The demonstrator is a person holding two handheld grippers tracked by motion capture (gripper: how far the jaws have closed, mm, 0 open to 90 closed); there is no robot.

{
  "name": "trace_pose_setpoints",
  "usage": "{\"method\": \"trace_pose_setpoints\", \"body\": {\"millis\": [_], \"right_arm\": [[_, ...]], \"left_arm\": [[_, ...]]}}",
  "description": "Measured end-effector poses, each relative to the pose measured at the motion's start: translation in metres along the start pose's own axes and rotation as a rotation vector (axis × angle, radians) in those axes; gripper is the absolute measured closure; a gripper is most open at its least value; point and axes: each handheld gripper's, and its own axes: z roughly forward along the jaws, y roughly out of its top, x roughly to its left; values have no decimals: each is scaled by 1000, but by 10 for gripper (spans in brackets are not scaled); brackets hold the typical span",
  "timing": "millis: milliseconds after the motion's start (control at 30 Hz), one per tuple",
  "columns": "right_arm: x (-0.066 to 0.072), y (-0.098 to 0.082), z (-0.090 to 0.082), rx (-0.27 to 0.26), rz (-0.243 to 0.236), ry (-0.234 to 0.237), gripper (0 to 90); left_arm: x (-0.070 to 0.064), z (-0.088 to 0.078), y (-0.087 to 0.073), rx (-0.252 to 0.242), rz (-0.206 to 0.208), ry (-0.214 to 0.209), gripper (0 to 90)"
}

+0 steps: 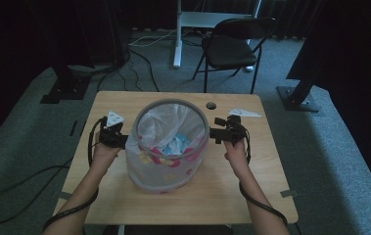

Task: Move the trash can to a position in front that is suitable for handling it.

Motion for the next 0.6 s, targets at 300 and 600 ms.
{"method": "trace_pose_setpoints", "body": {"millis": [300,600], "right_arm": [[20,-12,-11,15,-14,15,146],[38,-25,-20,4,-44,36,146]], "left_arm": [[-5,-21,-12,9,-1,-13,29],[-10,-41,-26,-1,14,-11,29]]}}
